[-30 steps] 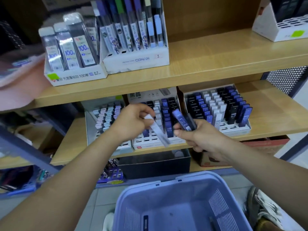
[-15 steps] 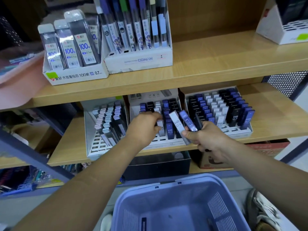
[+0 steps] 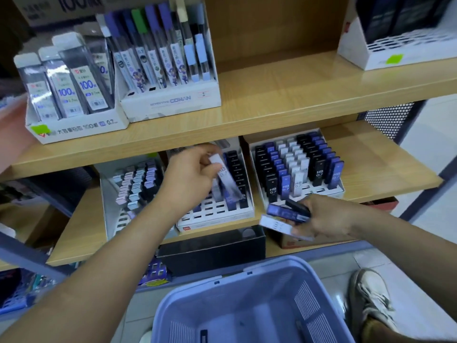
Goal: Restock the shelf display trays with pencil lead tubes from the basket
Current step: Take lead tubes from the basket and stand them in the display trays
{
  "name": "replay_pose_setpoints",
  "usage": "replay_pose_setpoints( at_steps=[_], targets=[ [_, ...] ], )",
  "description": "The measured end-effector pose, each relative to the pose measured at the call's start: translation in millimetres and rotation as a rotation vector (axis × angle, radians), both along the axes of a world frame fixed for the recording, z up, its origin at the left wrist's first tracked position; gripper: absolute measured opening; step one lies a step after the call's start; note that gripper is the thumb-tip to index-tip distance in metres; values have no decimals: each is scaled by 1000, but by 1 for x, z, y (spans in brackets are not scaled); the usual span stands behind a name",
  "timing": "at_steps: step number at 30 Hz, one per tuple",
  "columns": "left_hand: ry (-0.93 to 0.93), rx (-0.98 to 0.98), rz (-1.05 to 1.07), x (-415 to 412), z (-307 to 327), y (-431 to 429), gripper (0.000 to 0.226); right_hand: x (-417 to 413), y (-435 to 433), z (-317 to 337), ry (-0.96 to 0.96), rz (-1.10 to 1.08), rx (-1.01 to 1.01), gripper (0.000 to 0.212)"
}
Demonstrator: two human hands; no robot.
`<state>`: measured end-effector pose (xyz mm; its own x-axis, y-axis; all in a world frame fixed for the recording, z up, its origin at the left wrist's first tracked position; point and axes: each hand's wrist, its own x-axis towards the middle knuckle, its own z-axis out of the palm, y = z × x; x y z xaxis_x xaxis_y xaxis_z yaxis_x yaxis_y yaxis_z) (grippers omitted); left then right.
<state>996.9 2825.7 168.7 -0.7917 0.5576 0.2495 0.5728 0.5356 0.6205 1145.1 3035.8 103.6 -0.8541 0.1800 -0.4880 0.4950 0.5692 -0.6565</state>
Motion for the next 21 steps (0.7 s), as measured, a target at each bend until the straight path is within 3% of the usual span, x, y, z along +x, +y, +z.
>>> replay_pose_setpoints(
  at_steps=[4,9,17,21],
  targets=[
    [-88,127,-145,34,-1,42,16,40,44,5,-38,-89,129,22],
    [-37,148,-198,50,-8,110,18,72,77,9,17,-277,-30,35],
    [104,-71,-200,48,-41,156,25,81,91,16,138,-366,-139,31],
    [104,-65,-201,46,-51,158,21,80,92,18,152,-371,-171,27]
  ],
)
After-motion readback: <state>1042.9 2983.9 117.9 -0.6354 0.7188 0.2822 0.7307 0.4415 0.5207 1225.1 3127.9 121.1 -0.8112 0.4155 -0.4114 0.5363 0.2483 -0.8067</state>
